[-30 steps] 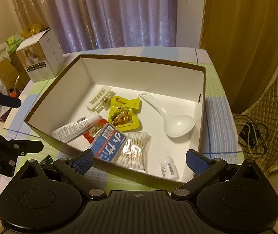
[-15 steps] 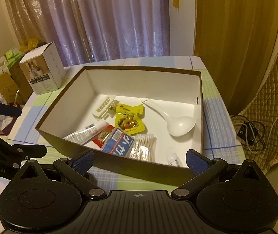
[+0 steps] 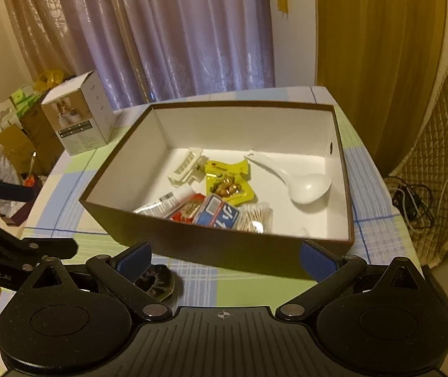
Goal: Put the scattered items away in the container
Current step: 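Move the left tool to the green tube while the right tool approaches the brown scrunchie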
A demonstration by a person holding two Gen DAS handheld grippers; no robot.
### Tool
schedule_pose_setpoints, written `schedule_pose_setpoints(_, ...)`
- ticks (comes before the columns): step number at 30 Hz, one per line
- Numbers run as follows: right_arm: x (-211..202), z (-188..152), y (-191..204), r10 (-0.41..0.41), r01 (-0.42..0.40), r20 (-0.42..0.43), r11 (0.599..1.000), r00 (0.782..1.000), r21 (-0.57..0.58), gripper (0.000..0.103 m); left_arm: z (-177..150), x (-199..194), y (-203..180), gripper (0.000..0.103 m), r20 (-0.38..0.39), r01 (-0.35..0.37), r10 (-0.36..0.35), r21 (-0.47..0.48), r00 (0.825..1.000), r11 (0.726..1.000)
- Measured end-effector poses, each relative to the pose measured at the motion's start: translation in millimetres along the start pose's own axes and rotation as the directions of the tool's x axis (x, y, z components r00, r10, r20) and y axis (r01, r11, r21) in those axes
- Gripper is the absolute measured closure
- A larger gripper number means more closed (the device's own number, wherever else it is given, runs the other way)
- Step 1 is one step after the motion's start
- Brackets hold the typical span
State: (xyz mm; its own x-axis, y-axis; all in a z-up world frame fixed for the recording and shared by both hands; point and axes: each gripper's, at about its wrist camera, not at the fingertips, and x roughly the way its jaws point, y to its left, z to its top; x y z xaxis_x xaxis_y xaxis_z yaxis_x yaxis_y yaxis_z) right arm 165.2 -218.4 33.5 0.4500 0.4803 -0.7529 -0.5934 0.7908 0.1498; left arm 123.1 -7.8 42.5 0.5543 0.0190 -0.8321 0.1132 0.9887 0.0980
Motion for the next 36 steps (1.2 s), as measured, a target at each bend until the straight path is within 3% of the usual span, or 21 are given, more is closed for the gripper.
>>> schedule_pose_setpoints(17,13,-34,28,-0.002,0.005,-0.057,0.998,0.998,0.061,0.000,-72,11,31,0.001,-0.064,0.021,-0.029,-0.125,0.998,0.992)
schedule_pose_setpoints(31,39,-78,26,0.088,-0.075,-0.093,0.987,0.992,0.140,0.000,-116,37,52,0.001,-0.166,-0.028,-0.009,-0.221,0.986,0.975)
schedule_pose_setpoints(36,63,-94,37,0.078,-0.075,-0.165,0.997,0.983,0.027,0.000,-128,50,52,0.001,-0.193,-0.030,-0.016,-0.233,0.981,0.972)
